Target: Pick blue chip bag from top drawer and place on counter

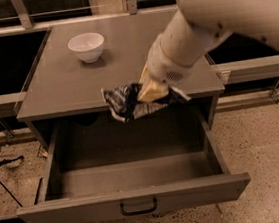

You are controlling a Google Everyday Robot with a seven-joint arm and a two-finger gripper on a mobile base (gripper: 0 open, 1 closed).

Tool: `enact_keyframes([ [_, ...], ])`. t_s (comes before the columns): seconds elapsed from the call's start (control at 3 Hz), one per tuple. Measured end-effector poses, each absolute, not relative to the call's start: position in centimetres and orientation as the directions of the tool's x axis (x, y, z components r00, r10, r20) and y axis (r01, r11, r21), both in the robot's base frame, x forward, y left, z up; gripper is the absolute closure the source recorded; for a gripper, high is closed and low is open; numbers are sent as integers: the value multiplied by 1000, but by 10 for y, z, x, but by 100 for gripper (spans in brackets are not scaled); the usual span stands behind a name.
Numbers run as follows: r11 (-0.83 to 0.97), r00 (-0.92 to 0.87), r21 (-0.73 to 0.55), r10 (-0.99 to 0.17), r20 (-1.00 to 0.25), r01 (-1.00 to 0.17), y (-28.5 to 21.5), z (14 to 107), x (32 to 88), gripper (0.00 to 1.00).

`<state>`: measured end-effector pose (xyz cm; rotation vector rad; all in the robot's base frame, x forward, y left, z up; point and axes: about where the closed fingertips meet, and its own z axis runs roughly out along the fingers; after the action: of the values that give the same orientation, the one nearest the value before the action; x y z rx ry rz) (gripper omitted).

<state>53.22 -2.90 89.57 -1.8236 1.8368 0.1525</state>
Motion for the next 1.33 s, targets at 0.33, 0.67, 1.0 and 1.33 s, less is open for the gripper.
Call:
enact_keyframes([
  [0.33, 82, 73, -357, -914, -399, -931, -40, 940, 554, 100],
  [0.67, 96, 90, -427, -913, -397, -899, -48, 962, 588, 100],
  [1.0, 130, 109, -478, -891, -440, -869, -48, 962, 624, 100],
  [1.33, 207, 121, -501, -829, -546, -840, -41, 947, 668, 100],
])
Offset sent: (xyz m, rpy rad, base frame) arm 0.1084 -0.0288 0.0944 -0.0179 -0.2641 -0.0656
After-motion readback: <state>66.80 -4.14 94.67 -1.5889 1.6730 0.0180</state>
